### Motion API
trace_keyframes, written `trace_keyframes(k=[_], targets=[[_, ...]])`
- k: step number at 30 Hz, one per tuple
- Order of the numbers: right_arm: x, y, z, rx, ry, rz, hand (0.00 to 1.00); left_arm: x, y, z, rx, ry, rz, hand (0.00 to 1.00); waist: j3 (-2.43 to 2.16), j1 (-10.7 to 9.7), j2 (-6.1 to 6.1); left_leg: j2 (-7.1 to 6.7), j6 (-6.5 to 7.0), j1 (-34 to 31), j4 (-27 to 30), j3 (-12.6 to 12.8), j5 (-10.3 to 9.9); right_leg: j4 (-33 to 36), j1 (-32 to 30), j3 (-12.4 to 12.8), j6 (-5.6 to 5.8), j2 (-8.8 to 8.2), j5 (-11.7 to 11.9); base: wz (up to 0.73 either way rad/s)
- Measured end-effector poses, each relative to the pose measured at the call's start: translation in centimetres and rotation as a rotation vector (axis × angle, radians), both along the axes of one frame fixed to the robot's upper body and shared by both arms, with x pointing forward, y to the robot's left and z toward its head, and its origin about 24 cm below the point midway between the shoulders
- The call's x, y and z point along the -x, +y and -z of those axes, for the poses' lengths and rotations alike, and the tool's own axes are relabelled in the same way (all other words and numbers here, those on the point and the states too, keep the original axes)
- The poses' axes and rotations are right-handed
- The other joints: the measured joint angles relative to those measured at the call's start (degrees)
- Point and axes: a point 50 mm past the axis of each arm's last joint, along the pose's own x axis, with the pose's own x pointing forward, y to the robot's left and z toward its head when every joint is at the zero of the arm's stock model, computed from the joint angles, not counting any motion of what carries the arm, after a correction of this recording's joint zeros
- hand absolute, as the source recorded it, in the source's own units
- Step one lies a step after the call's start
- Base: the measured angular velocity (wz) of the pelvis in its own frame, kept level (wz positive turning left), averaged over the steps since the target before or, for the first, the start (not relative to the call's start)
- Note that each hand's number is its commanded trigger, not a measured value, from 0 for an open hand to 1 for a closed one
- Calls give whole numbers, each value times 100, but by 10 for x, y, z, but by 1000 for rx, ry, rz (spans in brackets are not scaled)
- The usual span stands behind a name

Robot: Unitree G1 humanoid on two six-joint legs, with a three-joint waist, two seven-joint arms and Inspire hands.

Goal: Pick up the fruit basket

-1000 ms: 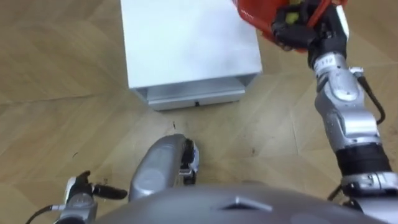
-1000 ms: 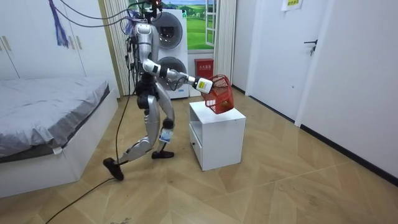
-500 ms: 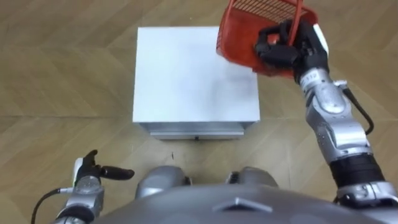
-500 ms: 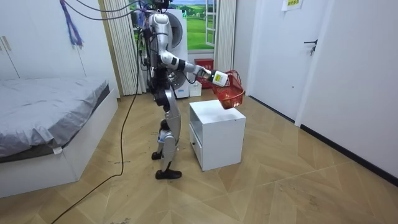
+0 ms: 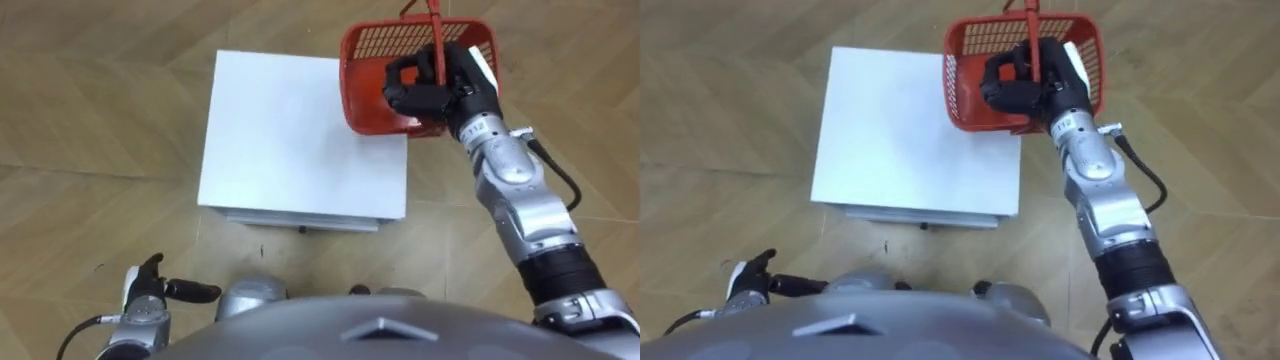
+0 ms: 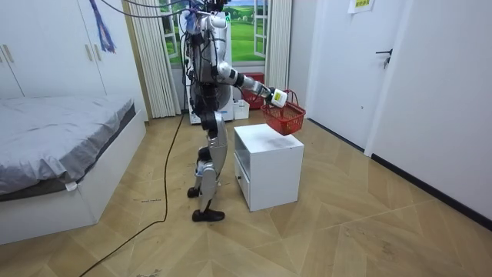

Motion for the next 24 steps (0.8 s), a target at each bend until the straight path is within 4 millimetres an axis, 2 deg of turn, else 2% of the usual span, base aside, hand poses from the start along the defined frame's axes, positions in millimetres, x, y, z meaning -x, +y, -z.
trace_keyframes(k=[1, 2, 3, 4, 5, 7, 8, 10, 12, 16, 18, 20, 21, 24], targets=[[1, -2, 6, 4, 20, 9, 100, -6, -2, 0, 9, -11, 16, 0, -27, -38, -92, -109, -32, -476, -293, 7, 118, -101, -20, 382, 30, -108, 10, 91], [1, -6, 7, 16, 28, 16, 100, -10, -4, -1, 16, -21, 29, 0, -40, -31, -45, -50, 75, -680, -537, 87, 560, -68, -87, 351, 60, -68, 4, 59], [4, -5, 19, 26, 77, 14, 100, -8, 0, -2, 3, -11, 48, 0, -65, 156, -172, -3, 180, -756, -473, 494, 714, -56, -170, 251, 202, -107, -32, 17], [5, -3, 23, 24, 97, 5, 100, -6, 1, -1, -1, -2, 52, 0, -63, 205, -178, 7, 181, -756, -477, 549, 713, -79, -179, 103, 250, -109, -11, 3], [7, 1, 29, 20, 124, -12, 100, -1, 1, 0, -4, 24, 63, 0, -28, 252, -125, 10, 184, -752, -471, 518, 714, -108, -182, -158, 299, -110, 21, 7], [7, 3, 30, 15, 129, -25, 100, 2, 0, 1, -1, 42, 73, 0, 15, 363, -58, 8, 184, -749, -471, 370, 714, -243, -277, -267, 317, -65, 113, -7], [6, 4, 29, 14, 125, -29, 100, 4, 0, 1, -3, 55, 71, 0, 20, 397, -9, -14, 177, -754, -482, 321, 710, -264, -344, -368, 293, -64, 140, -14], [6, 6, 29, 21, 125, -41, 100, 7, 0, 2, -7, 70, 82, 0, -14, 393, 99, -30, 174, -762, -496, 307, 712, -271, -291, -485, 277, -58, 145, -5], [8, 10, 32, 17, 137, -58, 100, 7, 0, 2, -15, 80, 96, 0, -71, 347, 170, -59, 134, -688, -623, 339, 742, -257, -278, -584, 256, -40, 133, 0], [11, 15, 36, 15, 157, -86, 100, 8, -1, 3, -22, 92, 127, 0, -67, 339, 101, -44, 119, -600, -726, 350, 752, -258, -238, -700, 241, -25, 124, 0], [14, 15, 41, 18, 184, -92, 100, 10, -1, 4, -24, 107, 142, 0, -51, 338, 7, -56, 119, -597, -718, 350, 752, -260, -206, -788, 240, -35, 123, 13], [15, 15, 43, 18, 193, -91, 22, 10, -2, 4, -23, 115, 146, 0, -25, 343, -47, -64, 129, -611, -710, 351, 745, -257, -204, -797, 240, -41, 123, 12], [15, 16, 46, 16, 204, -88, 0, 12, -2, 5, -21, 124, 144, 0, -20, 349, -63, -64, 151, -618, -685, 350, 729, -248, -200, -816, 240, -47, 123, 5], [17, 20, 49, 2, 221, -91, 0, 16, -3, 6, -13, 142, 142, 0, -13, 351, -51, -64, 180, -650, -635, 323, 709, -211, -215, -935, 240, -71, 123, 0]])
